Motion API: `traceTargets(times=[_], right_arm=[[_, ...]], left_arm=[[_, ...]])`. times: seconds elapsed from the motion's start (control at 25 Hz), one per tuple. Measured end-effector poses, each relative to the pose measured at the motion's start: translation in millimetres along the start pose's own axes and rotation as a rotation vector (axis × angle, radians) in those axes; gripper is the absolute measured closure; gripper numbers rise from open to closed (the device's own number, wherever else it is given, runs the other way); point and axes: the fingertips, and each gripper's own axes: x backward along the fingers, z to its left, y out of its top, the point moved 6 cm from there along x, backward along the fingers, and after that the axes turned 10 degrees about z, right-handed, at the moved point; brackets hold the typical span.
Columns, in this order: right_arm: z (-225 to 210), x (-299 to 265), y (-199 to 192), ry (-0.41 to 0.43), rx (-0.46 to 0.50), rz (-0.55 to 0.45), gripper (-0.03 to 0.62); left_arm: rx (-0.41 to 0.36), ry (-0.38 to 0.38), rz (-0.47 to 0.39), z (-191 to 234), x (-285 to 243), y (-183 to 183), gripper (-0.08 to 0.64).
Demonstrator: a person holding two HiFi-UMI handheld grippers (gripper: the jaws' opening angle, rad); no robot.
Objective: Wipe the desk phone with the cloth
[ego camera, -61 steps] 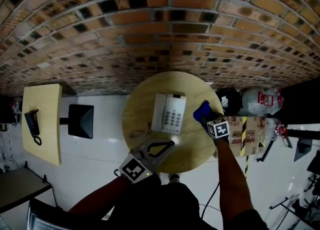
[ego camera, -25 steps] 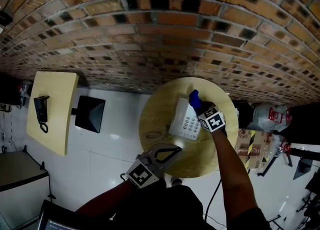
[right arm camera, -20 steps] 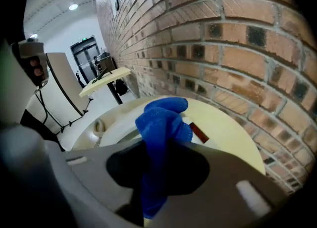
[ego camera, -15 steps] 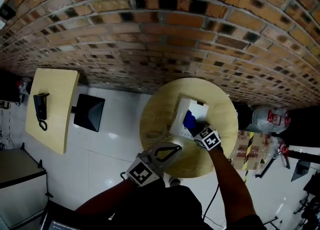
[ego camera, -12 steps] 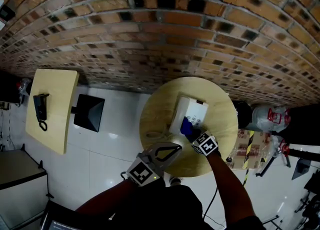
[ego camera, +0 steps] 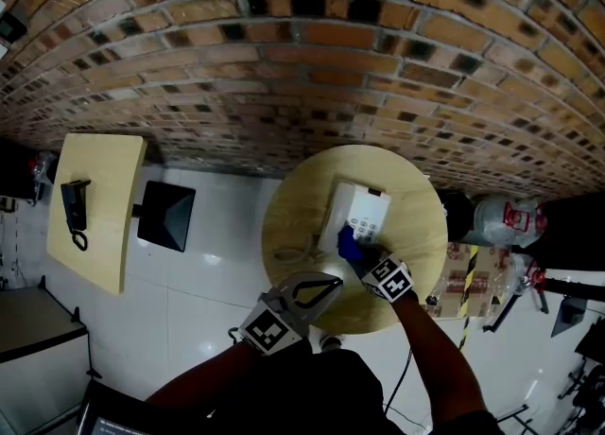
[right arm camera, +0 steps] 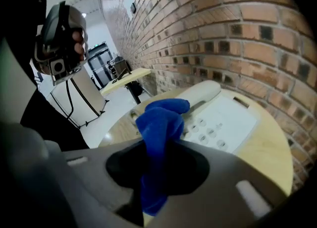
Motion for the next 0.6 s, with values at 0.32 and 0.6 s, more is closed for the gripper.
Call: traceTargets(times=[0.32,0.6], right_arm=[[-93.0,29.4,90.2,-0.156,0.057,-0.073,0.509],[-102.0,-6.2,128.0,-0.155,0.122,0.008,0.509]], left_arm=[[0.018,0.015,-0.01,7.8,10.4,-2.4,0.571],[0.04,0.03,0.004,18.3,20.2,-13.5,0.571]])
